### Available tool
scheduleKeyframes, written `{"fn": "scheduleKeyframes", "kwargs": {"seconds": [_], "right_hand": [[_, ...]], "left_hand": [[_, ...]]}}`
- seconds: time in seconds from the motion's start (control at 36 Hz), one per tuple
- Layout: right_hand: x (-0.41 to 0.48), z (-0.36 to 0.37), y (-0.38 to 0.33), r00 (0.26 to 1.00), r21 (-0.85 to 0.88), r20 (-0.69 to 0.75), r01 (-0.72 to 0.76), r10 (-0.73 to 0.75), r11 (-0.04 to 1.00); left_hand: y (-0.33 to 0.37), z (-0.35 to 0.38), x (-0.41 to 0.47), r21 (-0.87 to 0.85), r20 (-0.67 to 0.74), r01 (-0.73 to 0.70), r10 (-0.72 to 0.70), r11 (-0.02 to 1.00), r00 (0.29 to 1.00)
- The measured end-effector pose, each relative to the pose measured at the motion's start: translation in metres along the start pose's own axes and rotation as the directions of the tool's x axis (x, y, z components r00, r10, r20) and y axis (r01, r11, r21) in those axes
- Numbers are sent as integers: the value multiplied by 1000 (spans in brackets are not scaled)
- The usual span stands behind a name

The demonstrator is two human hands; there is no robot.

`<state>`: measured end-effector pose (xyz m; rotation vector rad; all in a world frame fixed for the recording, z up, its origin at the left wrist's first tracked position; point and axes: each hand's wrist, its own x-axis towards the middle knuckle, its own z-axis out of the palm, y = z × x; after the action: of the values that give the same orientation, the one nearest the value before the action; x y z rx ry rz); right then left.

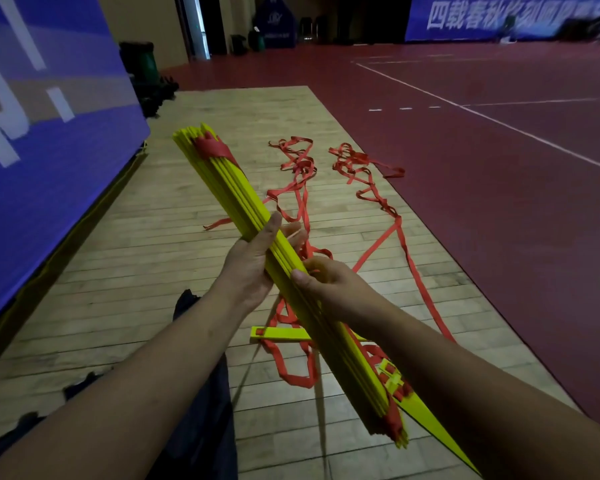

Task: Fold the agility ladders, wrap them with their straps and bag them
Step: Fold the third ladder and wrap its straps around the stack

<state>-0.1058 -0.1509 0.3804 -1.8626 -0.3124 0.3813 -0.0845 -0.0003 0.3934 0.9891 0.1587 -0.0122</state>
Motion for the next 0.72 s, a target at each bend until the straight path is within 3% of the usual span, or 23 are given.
{"fn": "scheduleKeyframes", "kwargs": {"seconds": [0.06,0.14,0.25,0.36,0.53,0.61,0.72], "right_hand": [[0,0,-1,1000,-19,10,7,-7,1000],[-1,4,0,999,-87,33,40,-37,995],[1,7,4,999,-157,44,28,-22,987],[2,7,0,994,-137,106,12,3,991],[10,26,6,999,-421,15,-21,30,907],[11,22,8,991,-321,54,-98,121,942],[12,6,9,964,-175,47,-250,261,952]], "left_hand": [[3,-4,4,3,26,-22,22,1000,999],[7,-11,8,-144,79,-6,18,990,997],[5,-12,12,-225,-5,6,-7,974,1000],[5,-8,13,-115,-98,-17,6,993,995],[4,1,11,39,-294,31,-18,999,956],[4,4,9,42,-295,94,-78,995,952],[5,6,8,-55,-138,166,-172,985,975]]}}
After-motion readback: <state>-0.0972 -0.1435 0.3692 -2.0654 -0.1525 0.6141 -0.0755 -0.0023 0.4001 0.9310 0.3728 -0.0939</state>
